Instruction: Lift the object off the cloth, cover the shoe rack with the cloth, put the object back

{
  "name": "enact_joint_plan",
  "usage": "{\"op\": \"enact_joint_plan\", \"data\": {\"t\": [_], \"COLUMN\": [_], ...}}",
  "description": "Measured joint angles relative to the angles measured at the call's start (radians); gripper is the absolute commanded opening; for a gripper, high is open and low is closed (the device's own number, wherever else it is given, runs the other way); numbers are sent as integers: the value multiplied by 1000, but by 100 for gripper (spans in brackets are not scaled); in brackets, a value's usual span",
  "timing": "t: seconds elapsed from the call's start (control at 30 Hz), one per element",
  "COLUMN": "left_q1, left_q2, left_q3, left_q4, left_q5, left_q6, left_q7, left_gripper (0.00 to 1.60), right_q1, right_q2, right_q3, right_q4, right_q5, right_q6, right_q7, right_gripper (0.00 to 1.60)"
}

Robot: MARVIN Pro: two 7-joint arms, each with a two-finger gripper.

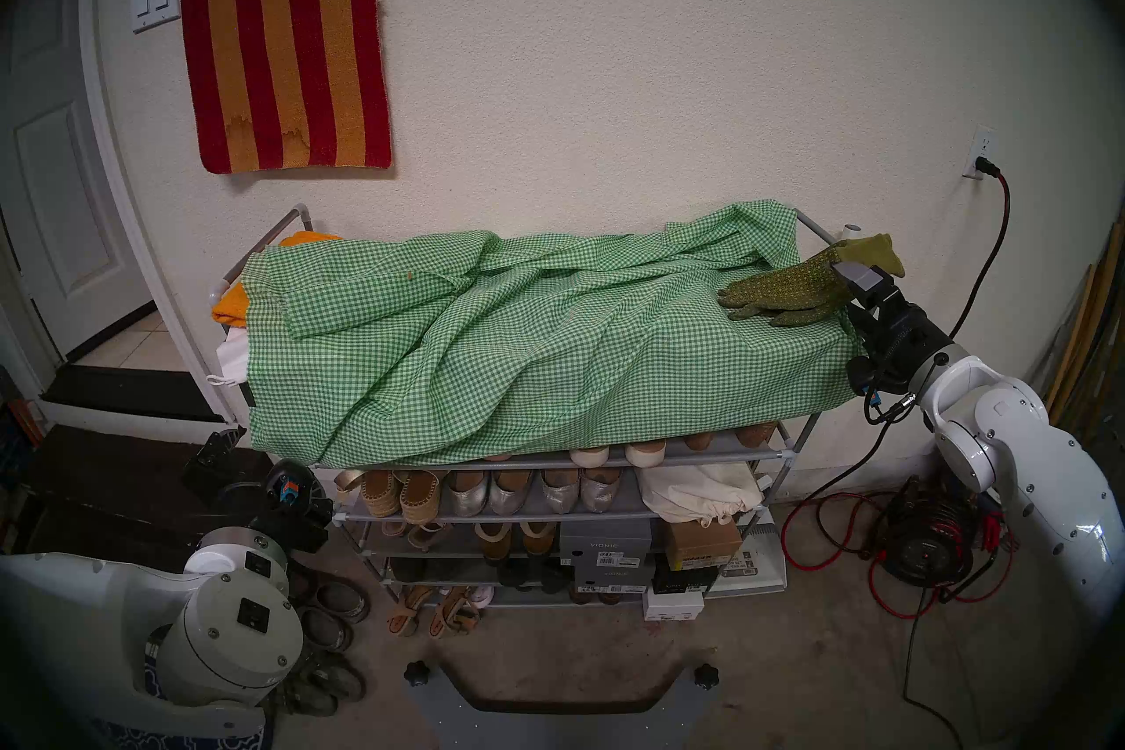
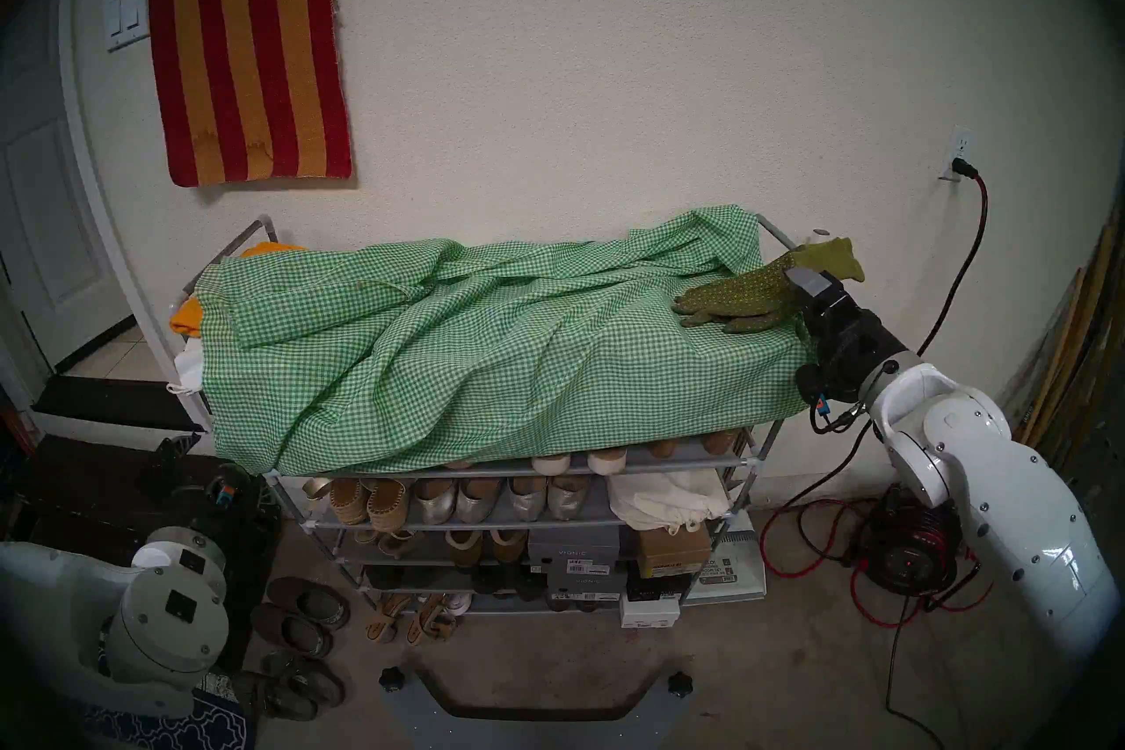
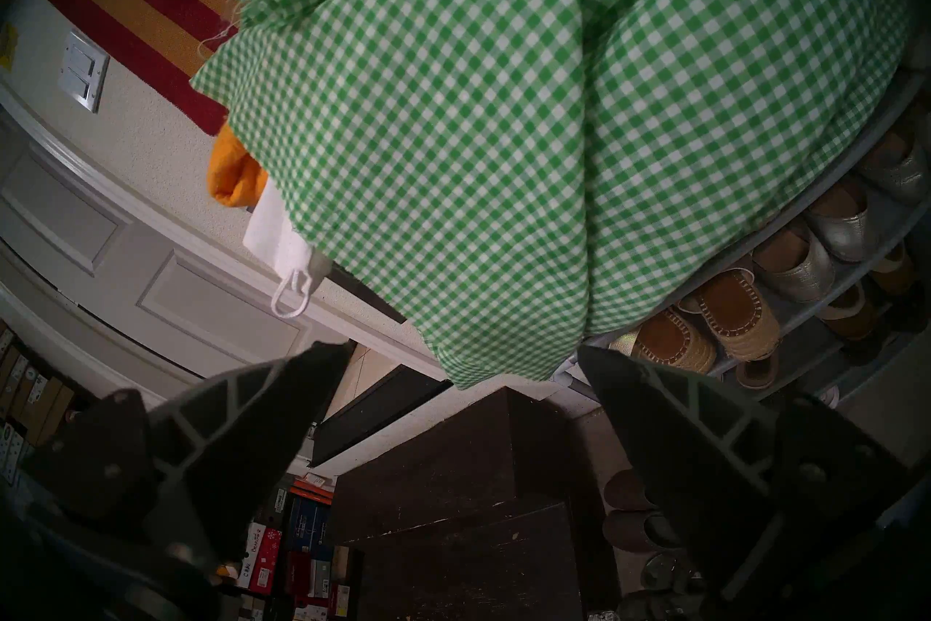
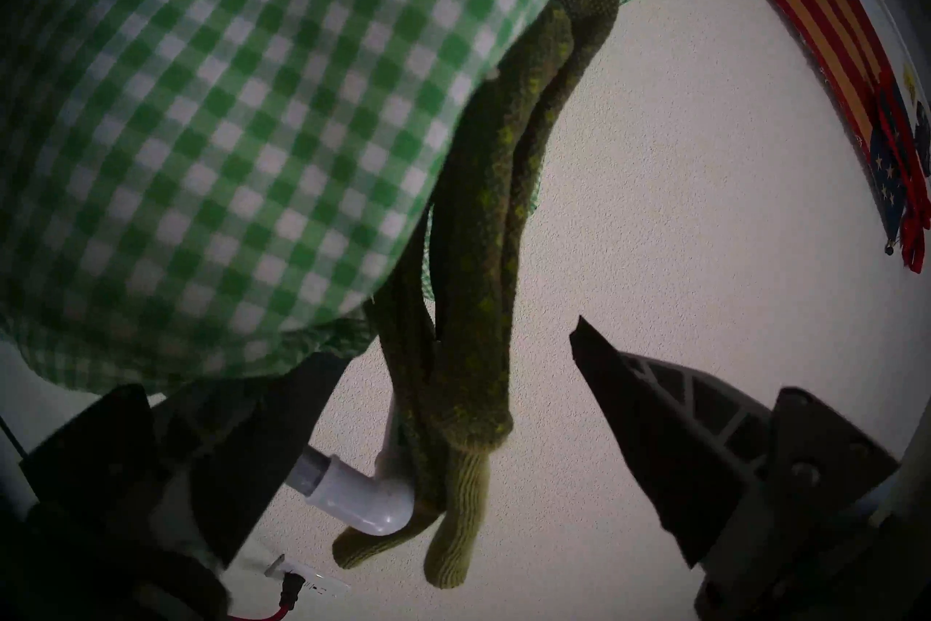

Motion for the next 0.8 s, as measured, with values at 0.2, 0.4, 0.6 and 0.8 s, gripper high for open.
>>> {"op": "enact_joint_plan", "data": {"t": [0.2, 0.4, 0.6, 0.8], "left_q1": [0, 0, 0, 0], "left_q2": [0, 0, 0, 0], "left_q3": [0, 0, 0, 0], "left_q4": [0, 0, 0, 0], "left_q5": [0, 0, 0, 0], "left_q6": [0, 0, 0, 0], "left_q7": [0, 0, 0, 0], "left_gripper": [160, 160, 160, 160], "right_q1": [45, 96, 132, 155], "right_q2": [-5, -20, -32, -43], "right_q3": [-37, -72, -100, -116], "right_q4": [23, 56, 77, 92], "right_q5": [5, 5, -2, -22], "right_q6": [-16, -21, -24, -20], "right_q7": [-7, -8, -9, -18], "right_gripper": [80, 50, 0, 0]}}
